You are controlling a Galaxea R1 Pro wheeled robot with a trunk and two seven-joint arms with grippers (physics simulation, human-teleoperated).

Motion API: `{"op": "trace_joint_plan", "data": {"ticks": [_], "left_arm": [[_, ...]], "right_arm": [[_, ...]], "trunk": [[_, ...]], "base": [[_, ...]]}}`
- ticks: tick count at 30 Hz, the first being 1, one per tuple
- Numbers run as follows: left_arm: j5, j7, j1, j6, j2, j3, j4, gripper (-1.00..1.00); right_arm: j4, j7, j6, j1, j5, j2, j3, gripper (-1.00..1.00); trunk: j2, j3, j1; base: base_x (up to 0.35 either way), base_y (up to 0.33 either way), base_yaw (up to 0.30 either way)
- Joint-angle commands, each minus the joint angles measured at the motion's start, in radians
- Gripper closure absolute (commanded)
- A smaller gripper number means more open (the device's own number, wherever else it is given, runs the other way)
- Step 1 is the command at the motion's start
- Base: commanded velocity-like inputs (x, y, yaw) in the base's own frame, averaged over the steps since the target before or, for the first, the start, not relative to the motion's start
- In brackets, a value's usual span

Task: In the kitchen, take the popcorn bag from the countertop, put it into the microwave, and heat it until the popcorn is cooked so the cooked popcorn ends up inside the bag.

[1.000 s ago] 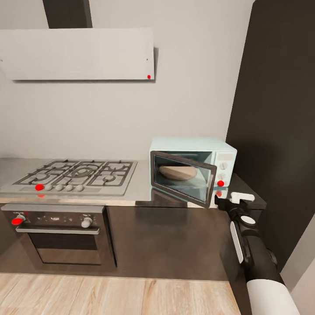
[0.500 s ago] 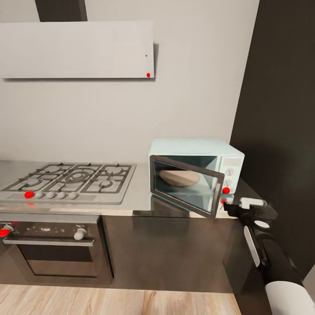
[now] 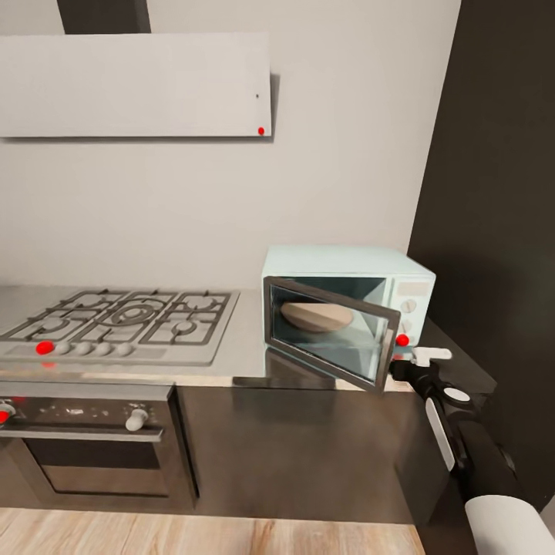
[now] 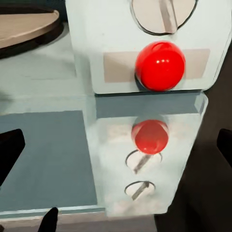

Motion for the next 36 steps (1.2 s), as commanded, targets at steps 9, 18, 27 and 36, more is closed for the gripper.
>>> {"op": "trace_joint_plan", "data": {"ticks": [9, 18, 27, 36], "left_arm": [[0.004, 0.001, 0.0, -0.001, 0.0, 0.007, -0.003, -1.0], [0.004, 0.002, 0.0, -0.001, 0.0, 0.008, -0.003, -1.0], [0.005, 0.003, 0.0, -0.001, -0.002, 0.011, -0.002, -1.0], [0.005, 0.003, 0.0, -0.001, -0.002, 0.011, -0.003, -1.0]], "right_arm": [[-0.017, 0.095, 0.018, 0.0, 0.013, 0.0, 0.066, -1.0], [-0.06, 0.152, 0.022, 0.0, 0.01, 0.002, 0.086, -1.0], [-0.062, 0.177, 0.061, 0.0, 0.008, 0.003, 0.084, -1.0], [-0.062, 0.178, 0.064, 0.0, 0.014, 0.003, 0.082, -1.0]], "trunk": [[0.0, -0.001, 0.001], [0.0, -0.001, 0.001], [0.0, -0.001, 0.001], [0.0, -0.001, 0.001]], "base": [[0.051, 0.0, 0.0], [0.0, 0.0, 0.0], [-0.136, 0.1, 0.0], [-0.251, 0.224, 0.0]]}}
